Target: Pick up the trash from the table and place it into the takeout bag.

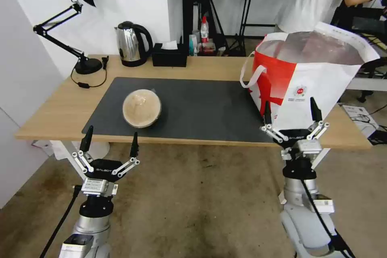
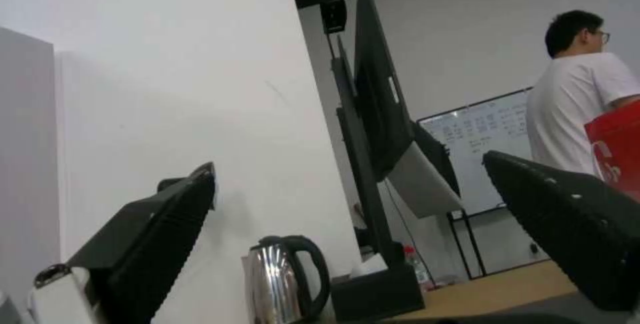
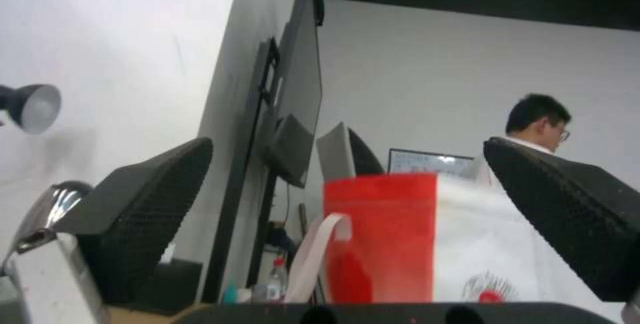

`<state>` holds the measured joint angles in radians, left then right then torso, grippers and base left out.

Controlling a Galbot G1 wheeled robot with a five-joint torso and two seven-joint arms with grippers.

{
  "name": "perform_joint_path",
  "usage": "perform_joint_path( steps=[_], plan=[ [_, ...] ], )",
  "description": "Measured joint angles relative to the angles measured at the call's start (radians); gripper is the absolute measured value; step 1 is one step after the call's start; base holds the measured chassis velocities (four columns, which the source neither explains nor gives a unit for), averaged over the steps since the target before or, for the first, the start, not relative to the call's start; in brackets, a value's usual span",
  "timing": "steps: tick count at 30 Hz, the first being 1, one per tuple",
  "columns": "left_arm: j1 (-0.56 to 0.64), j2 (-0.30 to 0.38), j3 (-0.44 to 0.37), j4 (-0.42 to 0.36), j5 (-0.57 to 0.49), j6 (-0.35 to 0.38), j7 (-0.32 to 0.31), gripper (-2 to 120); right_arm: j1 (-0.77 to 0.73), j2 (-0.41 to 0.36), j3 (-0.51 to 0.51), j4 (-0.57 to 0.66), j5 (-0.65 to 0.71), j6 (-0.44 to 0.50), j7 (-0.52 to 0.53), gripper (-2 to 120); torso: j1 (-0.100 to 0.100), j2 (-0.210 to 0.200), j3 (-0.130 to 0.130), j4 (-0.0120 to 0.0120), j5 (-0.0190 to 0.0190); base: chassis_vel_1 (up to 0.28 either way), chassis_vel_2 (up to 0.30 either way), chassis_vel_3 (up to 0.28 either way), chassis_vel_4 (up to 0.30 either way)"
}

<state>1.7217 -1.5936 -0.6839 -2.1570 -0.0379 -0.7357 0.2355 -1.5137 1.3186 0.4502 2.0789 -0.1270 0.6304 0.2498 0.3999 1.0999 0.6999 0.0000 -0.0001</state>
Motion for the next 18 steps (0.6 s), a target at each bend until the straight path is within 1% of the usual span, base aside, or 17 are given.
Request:
perform_joint_path(
  steps=[1,4,9,18],
  plan=[
    [0.0,0.0,0.0,0.0,0.0,0.0,0.0,100,0.0,0.0,0.0,0.0,0.0,0.0,0.0,100,0.0,0.0,0.0,0.0,0.0,0.0,0.0,0.0,0.0],
    [0.001,0.0,0.002,0.002,0.001,-0.002,0.0,100,-0.019,0.014,-0.018,-0.027,-0.032,0.044,0.015,100,0.0,0.0,0.0,0.0001,0.0,0.0,0.0,0.0,0.0],
    [0.0,0.0,0.01,0.005,0.002,-0.003,0.0,100,-0.051,0.036,-0.034,-0.06,-0.063,0.091,0.037,100,0.0,0.0,0.0,0.0,0.0,0.0,0.0,0.0,0.0],
    [-0.001,0.0,0.01,0.009,0.003,-0.003,0.0,100,-0.078,0.051,-0.036,-0.09,-0.089,0.145,0.043,100,0.0,0.0,0.0,0.0,0.0,0.0,0.0,0.0,0.0]
  ],
)
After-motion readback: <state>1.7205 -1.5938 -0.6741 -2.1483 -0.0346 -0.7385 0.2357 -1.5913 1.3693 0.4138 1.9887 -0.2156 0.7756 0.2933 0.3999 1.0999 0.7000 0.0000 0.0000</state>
